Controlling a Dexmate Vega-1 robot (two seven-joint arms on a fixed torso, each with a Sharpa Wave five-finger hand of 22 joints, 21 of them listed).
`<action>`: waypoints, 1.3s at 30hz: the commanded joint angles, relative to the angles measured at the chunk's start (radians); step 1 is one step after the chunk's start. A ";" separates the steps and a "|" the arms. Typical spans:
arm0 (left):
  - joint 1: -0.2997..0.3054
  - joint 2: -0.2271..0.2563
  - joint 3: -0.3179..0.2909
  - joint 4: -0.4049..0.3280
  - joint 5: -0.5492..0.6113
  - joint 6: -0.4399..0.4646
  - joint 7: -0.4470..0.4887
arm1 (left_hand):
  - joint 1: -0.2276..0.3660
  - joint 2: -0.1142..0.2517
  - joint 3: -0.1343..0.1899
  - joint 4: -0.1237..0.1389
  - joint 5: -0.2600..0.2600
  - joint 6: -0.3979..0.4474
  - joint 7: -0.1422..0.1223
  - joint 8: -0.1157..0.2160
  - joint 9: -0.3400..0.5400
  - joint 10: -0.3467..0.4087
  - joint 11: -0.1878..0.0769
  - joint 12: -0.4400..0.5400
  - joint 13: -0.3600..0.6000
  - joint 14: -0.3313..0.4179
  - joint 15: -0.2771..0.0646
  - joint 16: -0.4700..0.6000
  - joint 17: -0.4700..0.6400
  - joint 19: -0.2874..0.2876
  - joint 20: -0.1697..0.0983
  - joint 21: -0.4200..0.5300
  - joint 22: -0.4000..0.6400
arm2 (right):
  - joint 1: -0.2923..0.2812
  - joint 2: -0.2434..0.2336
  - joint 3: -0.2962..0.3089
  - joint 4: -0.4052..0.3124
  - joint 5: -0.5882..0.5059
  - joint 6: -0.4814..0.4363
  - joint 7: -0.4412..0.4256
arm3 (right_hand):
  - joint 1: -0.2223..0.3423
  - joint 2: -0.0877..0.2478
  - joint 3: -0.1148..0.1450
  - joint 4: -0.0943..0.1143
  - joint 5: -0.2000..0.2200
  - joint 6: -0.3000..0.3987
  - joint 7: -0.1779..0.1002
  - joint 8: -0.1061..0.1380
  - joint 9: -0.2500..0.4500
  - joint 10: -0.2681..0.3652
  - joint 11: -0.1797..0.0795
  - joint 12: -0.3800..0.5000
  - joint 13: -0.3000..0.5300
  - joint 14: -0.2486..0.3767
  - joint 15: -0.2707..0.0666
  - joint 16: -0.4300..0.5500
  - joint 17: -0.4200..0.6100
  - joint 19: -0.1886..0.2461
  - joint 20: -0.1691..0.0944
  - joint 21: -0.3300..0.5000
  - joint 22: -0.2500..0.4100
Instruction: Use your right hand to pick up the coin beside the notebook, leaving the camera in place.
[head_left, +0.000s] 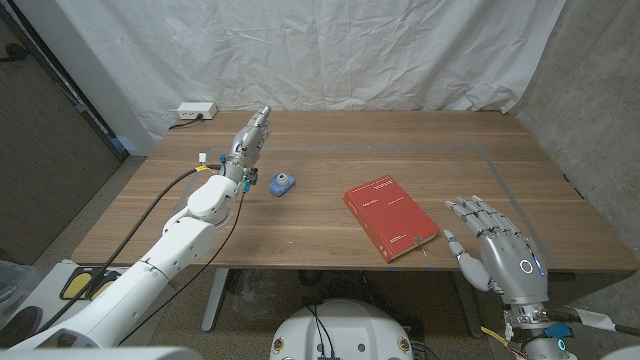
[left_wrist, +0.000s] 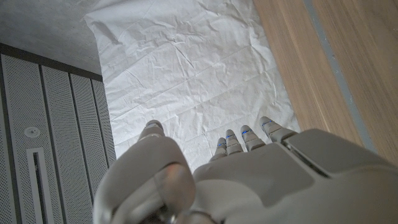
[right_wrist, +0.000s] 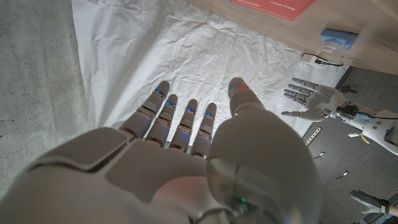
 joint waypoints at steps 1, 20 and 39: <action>-0.004 -0.001 -0.005 0.009 -0.002 -0.005 0.000 | 0.010 0.001 -0.001 -0.001 -0.003 -0.004 -0.004 -0.005 0.006 -0.006 -0.003 -0.002 0.005 -0.001 0.007 -0.001 0.006 -0.009 -0.043 -0.002 0.004 | 0.028 -0.092 -0.071 -0.012 -0.017 -0.140 0.006 | 0.016 -0.003 0.008 0.001 0.010 -0.002 -0.009 0.010 0.008 -0.014 0.005 -0.005 0.005 -0.008 -0.092 -0.005 0.003 -0.006 -0.001 -0.006 0.007; 0.006 0.020 -0.018 -0.041 0.000 0.025 0.021 | 0.011 0.003 -0.003 -0.002 -0.006 -0.006 -0.007 -0.006 0.006 -0.007 -0.005 -0.002 0.005 -0.002 0.006 -0.001 0.006 -0.012 -0.042 -0.002 0.004 | 0.070 -0.175 -0.140 -0.010 -0.011 -0.247 0.031 | 0.028 -0.025 -0.001 0.011 0.016 0.020 -0.023 0.041 0.030 -0.032 0.001 -0.008 0.009 -0.018 -0.095 -0.002 0.007 -0.014 -0.003 -0.007 0.013; 0.028 0.035 -0.027 -0.084 0.007 0.042 0.036 | 0.015 0.003 -0.005 -0.004 -0.011 -0.007 -0.007 -0.005 0.006 -0.010 -0.009 -0.002 0.005 -0.005 0.004 -0.001 0.006 -0.016 -0.041 -0.002 0.005 | 0.133 -0.247 -0.222 0.087 0.026 -0.284 -0.103 | -0.037 -0.080 -0.062 0.049 0.030 0.015 -0.017 0.090 0.083 -0.029 0.003 0.001 0.019 -0.008 -0.105 0.013 0.020 -0.017 -0.008 -0.004 0.020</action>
